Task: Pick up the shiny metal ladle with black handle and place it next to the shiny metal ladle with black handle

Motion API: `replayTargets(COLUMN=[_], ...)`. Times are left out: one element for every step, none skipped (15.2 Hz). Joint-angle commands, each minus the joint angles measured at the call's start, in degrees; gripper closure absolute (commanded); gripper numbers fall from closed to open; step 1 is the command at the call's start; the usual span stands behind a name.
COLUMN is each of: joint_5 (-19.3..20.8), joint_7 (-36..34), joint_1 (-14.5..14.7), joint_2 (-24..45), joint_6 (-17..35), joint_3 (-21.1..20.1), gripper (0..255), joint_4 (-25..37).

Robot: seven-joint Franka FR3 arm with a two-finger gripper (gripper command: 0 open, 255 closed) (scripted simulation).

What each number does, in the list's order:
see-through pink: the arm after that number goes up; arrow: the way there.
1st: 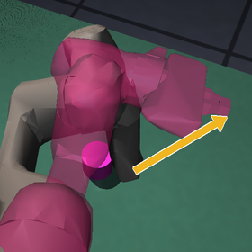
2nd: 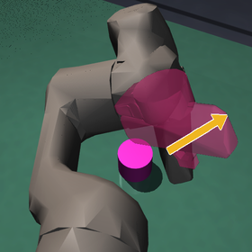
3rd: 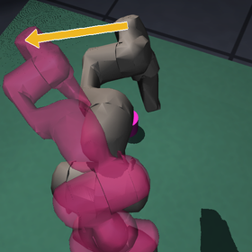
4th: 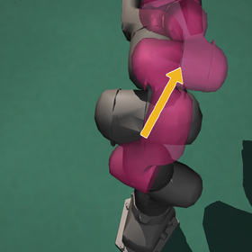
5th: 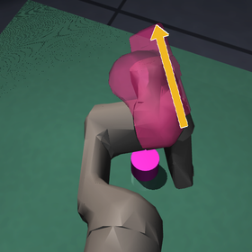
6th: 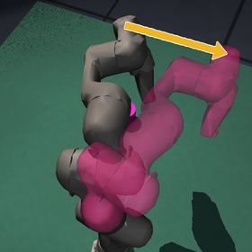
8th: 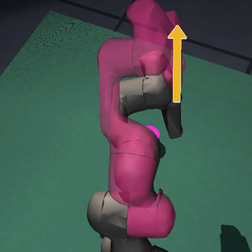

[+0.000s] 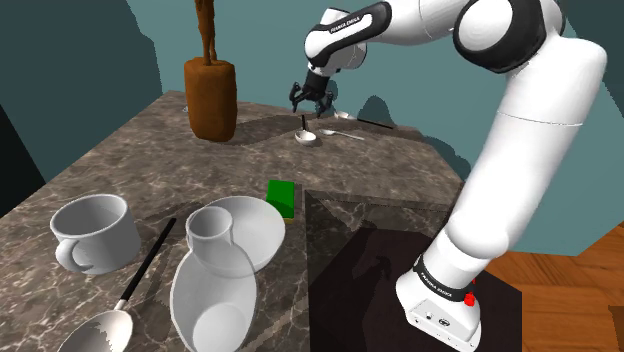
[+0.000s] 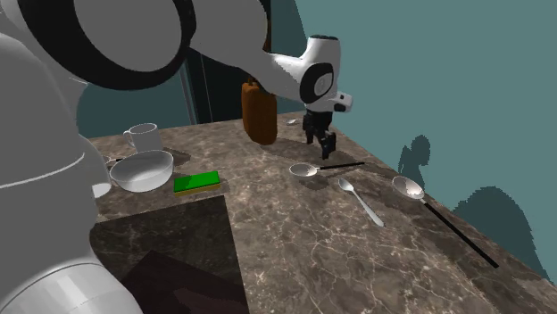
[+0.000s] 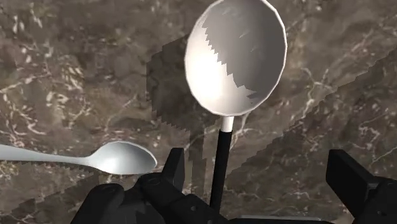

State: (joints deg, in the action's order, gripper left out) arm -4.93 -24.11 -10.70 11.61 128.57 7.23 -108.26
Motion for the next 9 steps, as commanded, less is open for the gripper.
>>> replayTargets(joint_5=[-0.4, -0.6, -0.9, -1.1, -1.3, -1.4, -1.5, -1.6, -1.7], joint_7=[-1.0, -1.4, -1.8, -2.1, -2.3, -2.2, -2.2, -2.1, -2.0], joint_1=[-0.6, -1.0, -1.4, -1.8, -2.0, -2.0, -2.0, -2.1, -2.1], joint_2=[3.8, 5.7, 7.6, 9.6, 10.4, 10.8, 11.3, 11.8, 12.2], joint_6=[0.7, 0.8, 0.9, 0.9, 0.9, 1.5, 2.0, 2.6, 3.1], joint_3=[0.5, 0.8, 1.1, 1.3, 1.4, 1.4, 1.3, 1.3, 1.2], gripper=[0, 0, 0, 0, 0, 0, 0, 0, 0], joint_4=[2.9, 4.5, 6.2, 7.9, 8.6, 8.5, 8.4, 8.3, 8.2])
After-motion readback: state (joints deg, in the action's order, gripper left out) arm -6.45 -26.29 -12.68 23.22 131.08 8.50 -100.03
